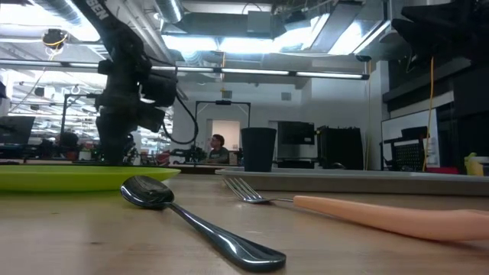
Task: Pick and place plate/cup/fork/spoon on tray
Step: Put the light green plate on the gray serving tray to the bottom of the black cup
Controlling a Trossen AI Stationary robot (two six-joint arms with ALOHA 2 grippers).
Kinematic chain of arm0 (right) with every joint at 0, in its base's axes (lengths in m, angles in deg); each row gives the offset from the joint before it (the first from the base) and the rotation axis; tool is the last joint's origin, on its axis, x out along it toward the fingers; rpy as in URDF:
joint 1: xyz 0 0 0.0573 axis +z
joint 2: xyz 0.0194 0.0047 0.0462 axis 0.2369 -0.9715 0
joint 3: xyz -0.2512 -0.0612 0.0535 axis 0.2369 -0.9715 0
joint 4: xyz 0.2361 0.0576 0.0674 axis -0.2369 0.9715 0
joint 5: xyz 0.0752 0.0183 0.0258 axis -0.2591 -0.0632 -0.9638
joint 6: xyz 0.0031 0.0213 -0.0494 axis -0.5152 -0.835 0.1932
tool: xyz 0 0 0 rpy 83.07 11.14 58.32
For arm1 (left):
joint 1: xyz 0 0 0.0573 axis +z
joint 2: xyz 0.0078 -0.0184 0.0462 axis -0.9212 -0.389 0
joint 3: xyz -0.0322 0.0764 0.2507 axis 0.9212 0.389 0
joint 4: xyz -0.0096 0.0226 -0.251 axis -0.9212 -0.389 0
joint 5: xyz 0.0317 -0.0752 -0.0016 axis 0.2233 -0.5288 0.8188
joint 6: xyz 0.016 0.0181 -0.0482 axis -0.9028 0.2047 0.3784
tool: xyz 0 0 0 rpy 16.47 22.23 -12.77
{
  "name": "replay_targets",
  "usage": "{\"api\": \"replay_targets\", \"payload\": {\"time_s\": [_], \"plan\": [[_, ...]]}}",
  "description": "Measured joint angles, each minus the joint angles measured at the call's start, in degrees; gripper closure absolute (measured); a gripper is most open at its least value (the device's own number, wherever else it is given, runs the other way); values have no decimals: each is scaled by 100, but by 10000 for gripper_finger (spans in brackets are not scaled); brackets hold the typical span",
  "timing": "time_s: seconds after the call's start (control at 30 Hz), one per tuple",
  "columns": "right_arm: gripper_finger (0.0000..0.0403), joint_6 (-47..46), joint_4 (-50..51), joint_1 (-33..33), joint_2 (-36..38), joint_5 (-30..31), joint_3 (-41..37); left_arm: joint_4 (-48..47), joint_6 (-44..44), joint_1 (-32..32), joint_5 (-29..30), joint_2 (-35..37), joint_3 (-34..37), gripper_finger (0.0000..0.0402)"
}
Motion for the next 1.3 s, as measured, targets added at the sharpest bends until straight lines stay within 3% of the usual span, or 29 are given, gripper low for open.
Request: {"api": "replay_targets", "payload": {"time_s": [0.43,0.57,0.73,0.9,1.07,1.3], "plan": [[283,4,11,-1,0,0,0,-2,-59,-467,40,-205,2,271],[282,4,15,0,0,0,0,-2,-52,-599,201,-205,2,309],[283,-56,15,-1,0,-2,0,-52,445,-723,267,-192,-12,385],[283,-151,17,0,0,-1,0,-115,891,-686,-138,-98,-34,396],[282,-308,20,1,0,-2,0,-1039,982,-604,-519,242,-537,400],[283,-304,26,1,-1,-1,0,-2185,900,-349,-494,830,-1766,401]]}}
